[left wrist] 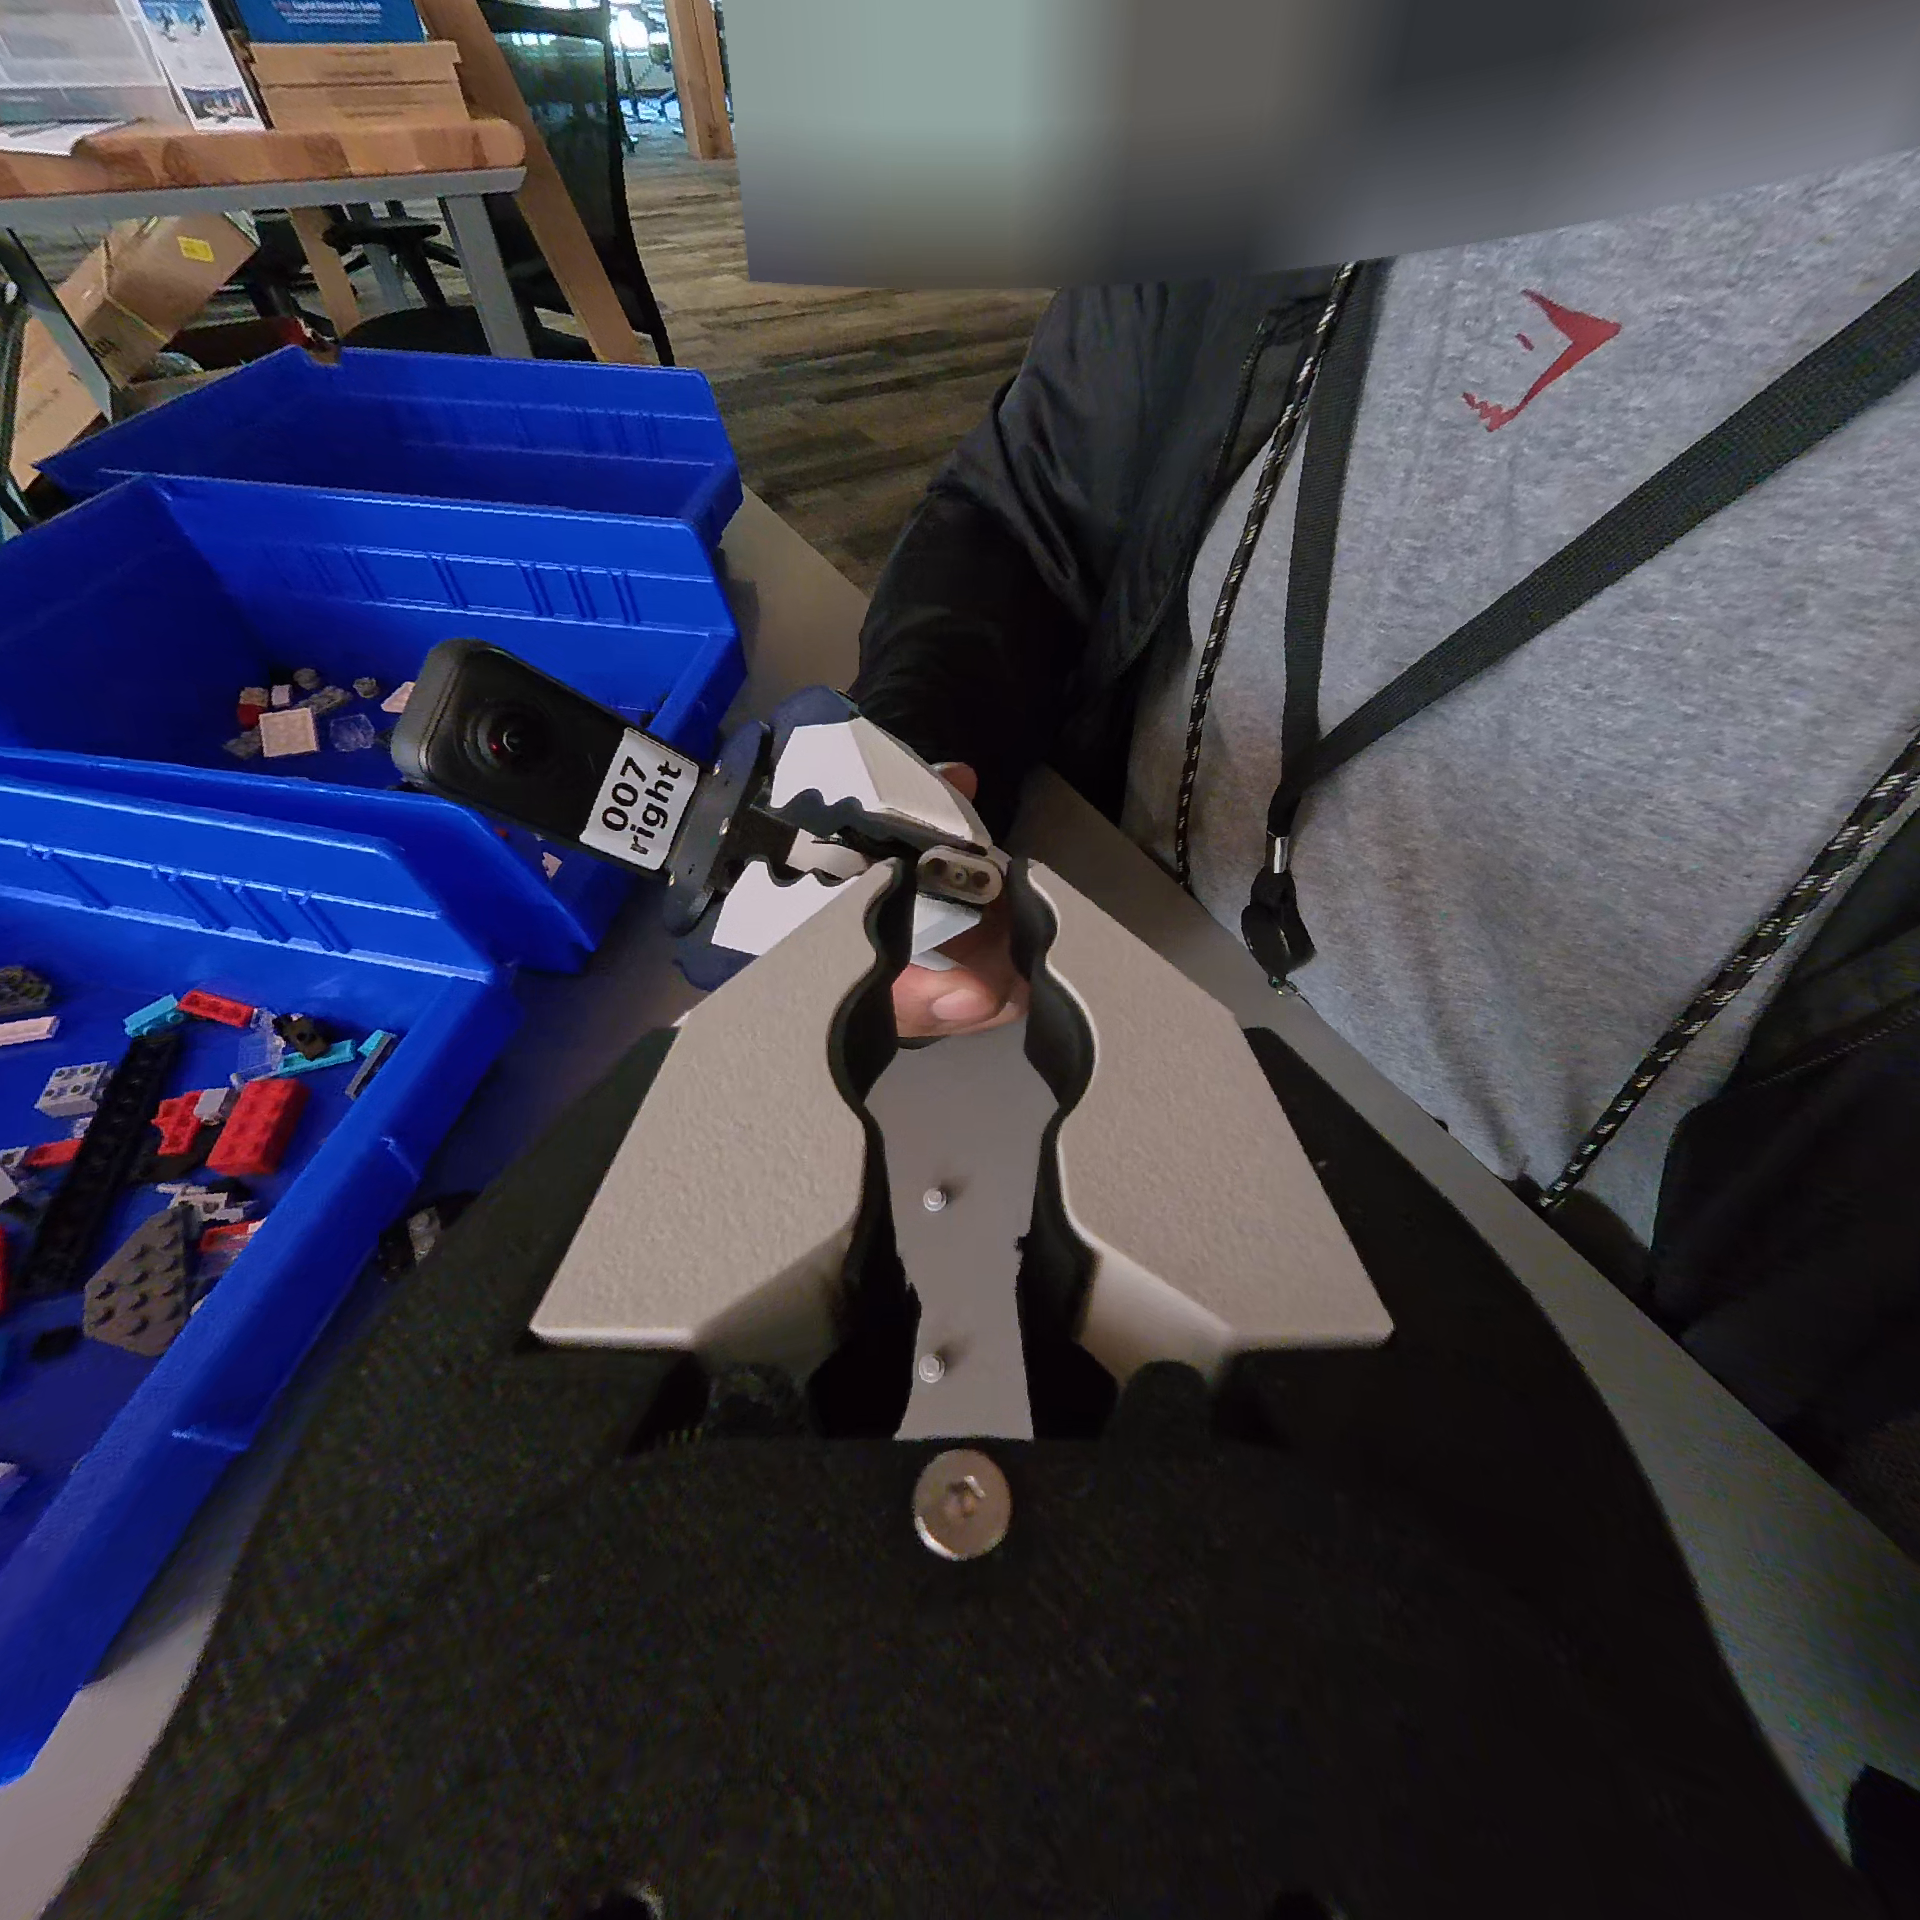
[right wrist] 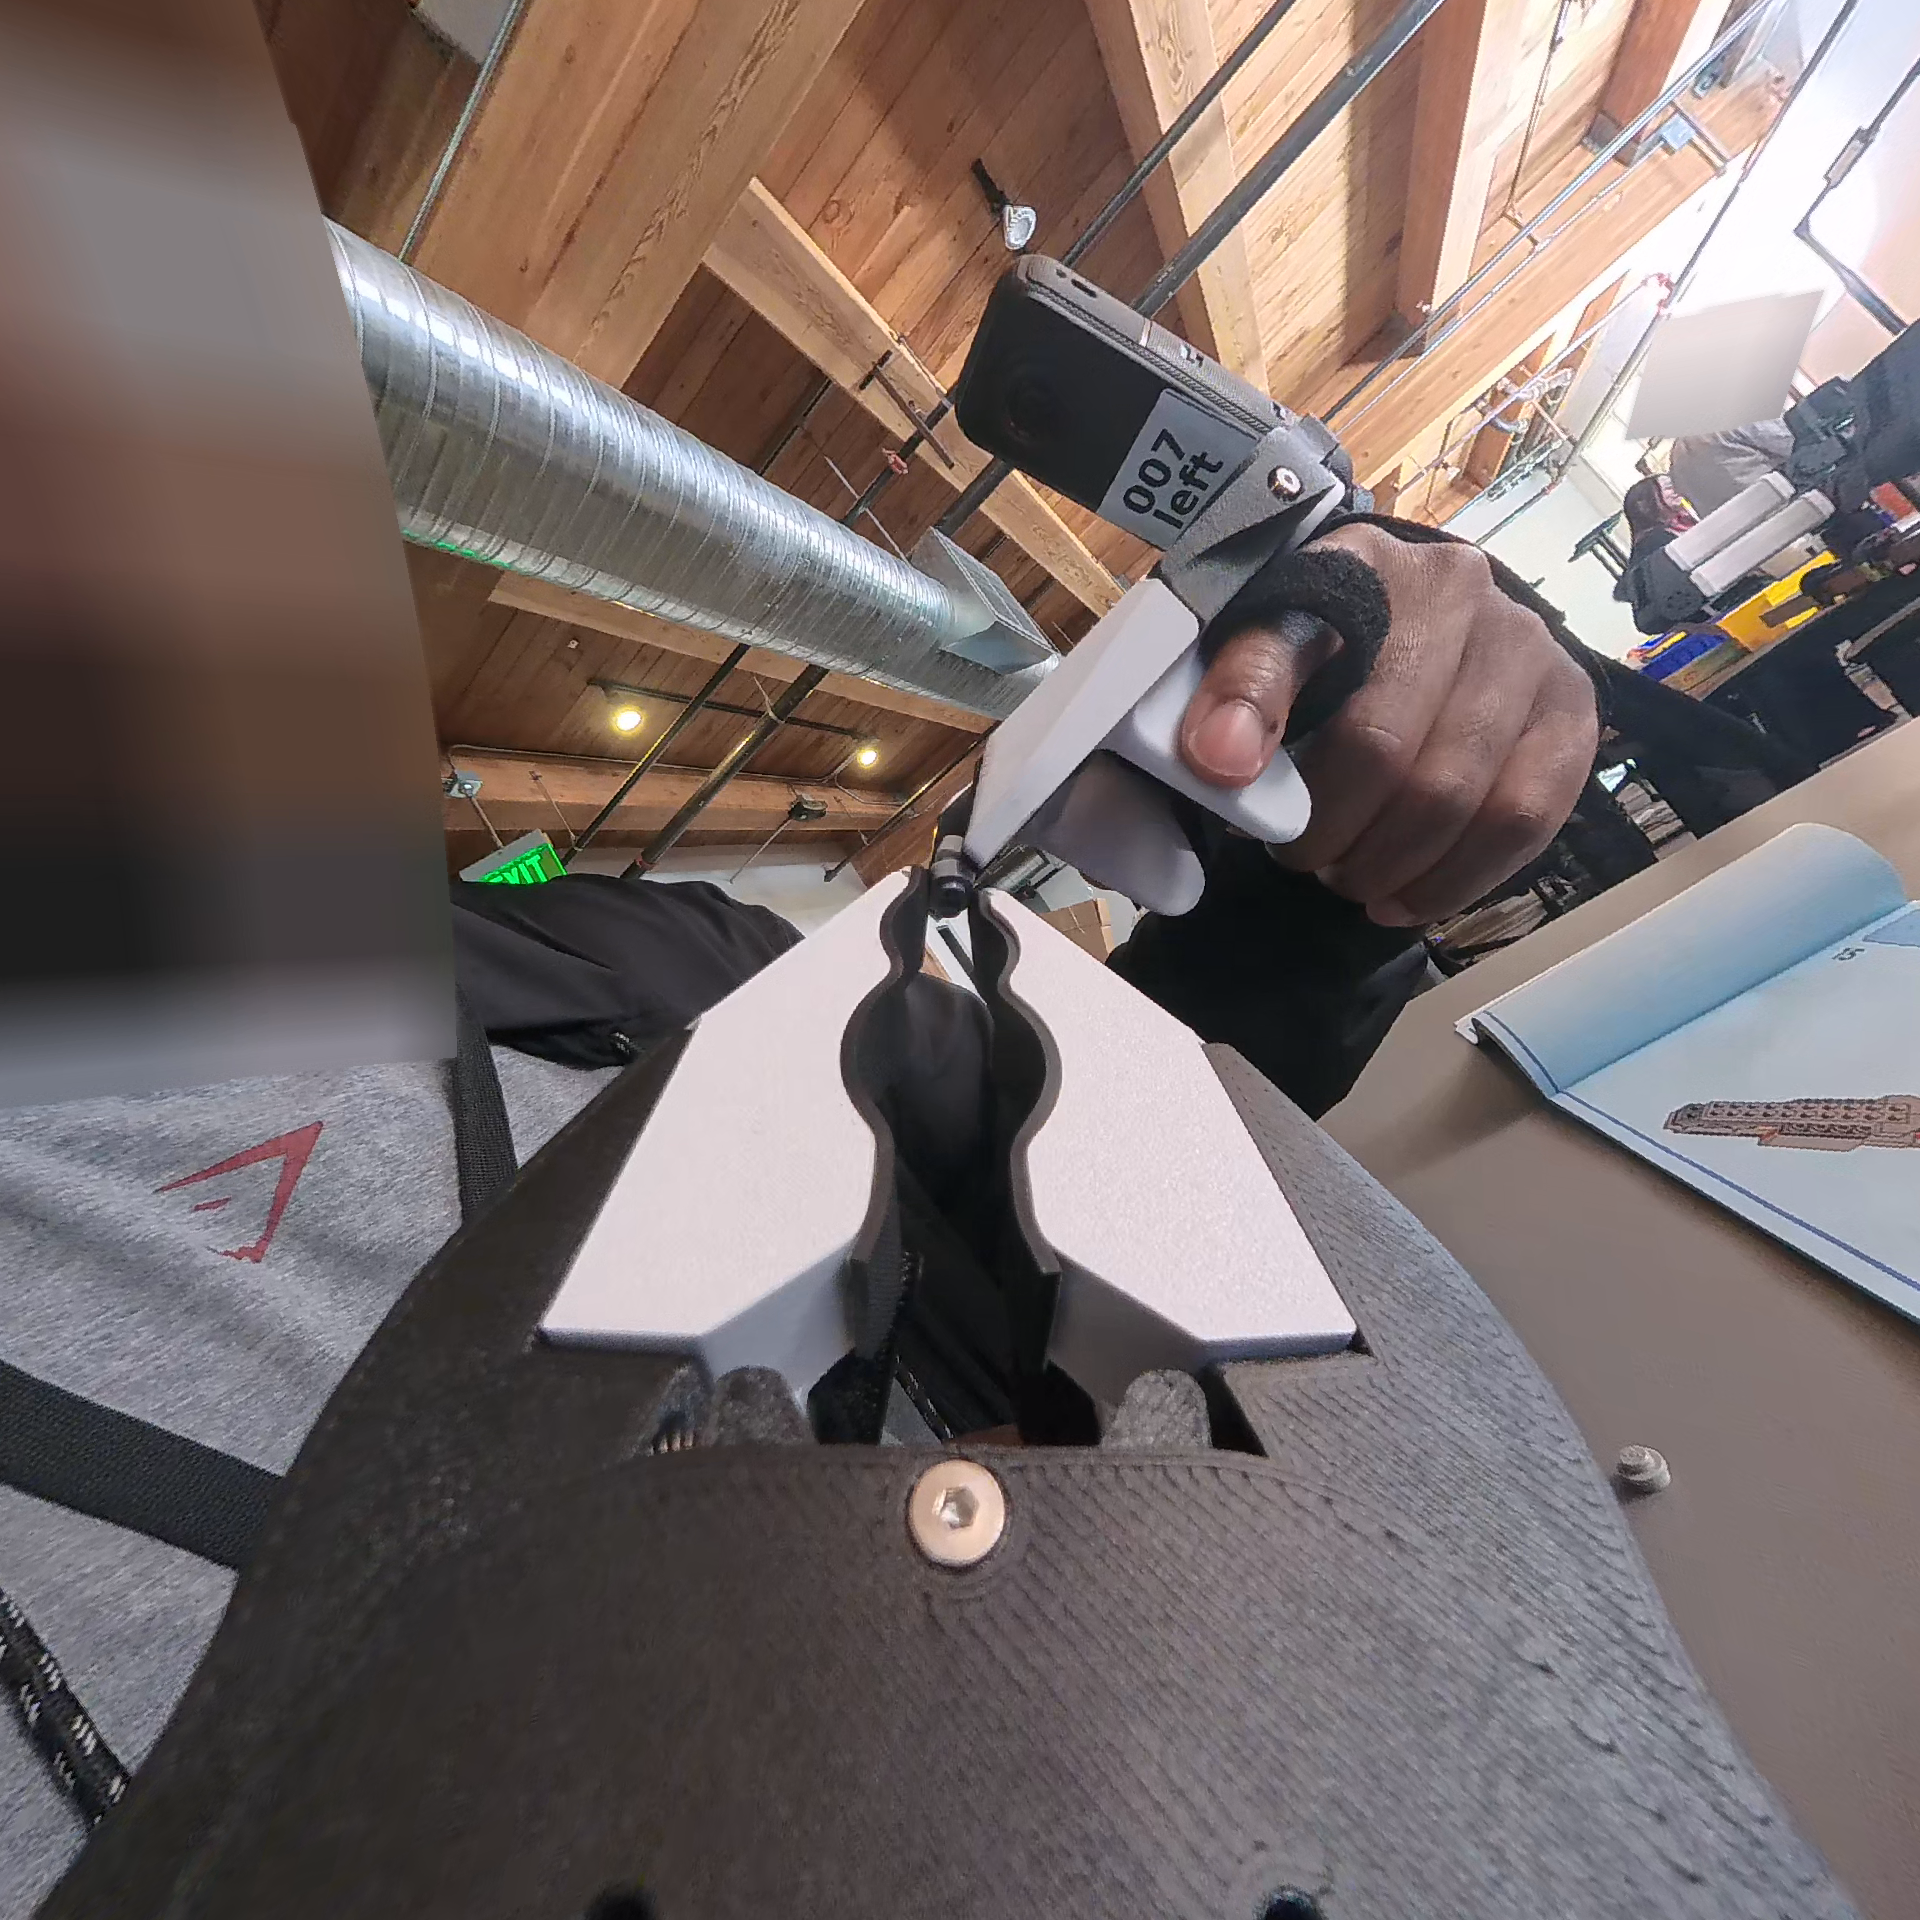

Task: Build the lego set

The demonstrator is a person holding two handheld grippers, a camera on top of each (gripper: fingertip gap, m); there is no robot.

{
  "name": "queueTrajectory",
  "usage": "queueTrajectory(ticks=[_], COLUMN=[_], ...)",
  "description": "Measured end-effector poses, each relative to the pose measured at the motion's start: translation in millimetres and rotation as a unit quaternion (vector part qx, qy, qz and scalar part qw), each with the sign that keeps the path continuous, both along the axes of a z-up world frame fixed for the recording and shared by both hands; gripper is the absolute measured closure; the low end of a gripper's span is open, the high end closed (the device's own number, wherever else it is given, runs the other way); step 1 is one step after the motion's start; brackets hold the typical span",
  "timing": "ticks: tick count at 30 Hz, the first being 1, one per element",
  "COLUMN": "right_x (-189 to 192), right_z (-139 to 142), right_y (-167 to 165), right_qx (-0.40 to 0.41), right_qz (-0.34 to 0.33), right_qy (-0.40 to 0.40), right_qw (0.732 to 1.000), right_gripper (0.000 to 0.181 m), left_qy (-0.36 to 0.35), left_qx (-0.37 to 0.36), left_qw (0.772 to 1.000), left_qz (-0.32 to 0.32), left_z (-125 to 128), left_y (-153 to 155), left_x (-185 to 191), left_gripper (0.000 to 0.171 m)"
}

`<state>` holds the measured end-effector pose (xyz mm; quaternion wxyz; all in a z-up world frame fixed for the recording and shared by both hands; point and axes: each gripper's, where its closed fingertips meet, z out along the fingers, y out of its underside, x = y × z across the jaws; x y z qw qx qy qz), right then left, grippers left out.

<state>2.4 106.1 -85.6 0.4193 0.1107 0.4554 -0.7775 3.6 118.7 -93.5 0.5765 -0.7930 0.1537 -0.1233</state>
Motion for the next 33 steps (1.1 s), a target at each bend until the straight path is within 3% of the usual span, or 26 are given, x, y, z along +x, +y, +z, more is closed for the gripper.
queueTrajectory(ticks=[7, 11, 15, 20, 25, 33], right_x=[-2, -6, -11, -14, -16, -18], right_z=[0, 1, 0, -1, -2, -3], right_y=[0, 2, 2, 1, 0, 0], right_qx=[-0.001, -0.002, 0.000, 0.003, 0.005, 0.008], right_qz=[-0.003, -0.013, -0.027, -0.037, -0.043, -0.049], right_qy=[-0.004, -0.007, -0.013, -0.019, -0.021, -0.023], right_qw=[1.000, 1.000, 1.000, 0.999, 0.999, 0.998], right_gripper=[0.174, 0.173, 0.173, 0.173, 0.173, 0.173], left_qy=[0.001, 0.034, 0.151, 0.273, 0.351, 0.402], left_qx=[0.013, 0.066, 0.130, 0.128, 0.103, 0.085], left_qw=[1.000, 0.993, 0.952, 0.897, 0.856, 0.827], left_qz=[0.015, 0.090, 0.232, 0.324, 0.366, 0.384], left_z=[5, 15, 20, 12, 0, -4], left_y=[0, -2, -12, -16, -5, 3], left_x=[-2, -10, -26, -16, -13, -20], left_gripper=[0.144, 0.126, 0.124, 0.128, 0.135, 0.146])
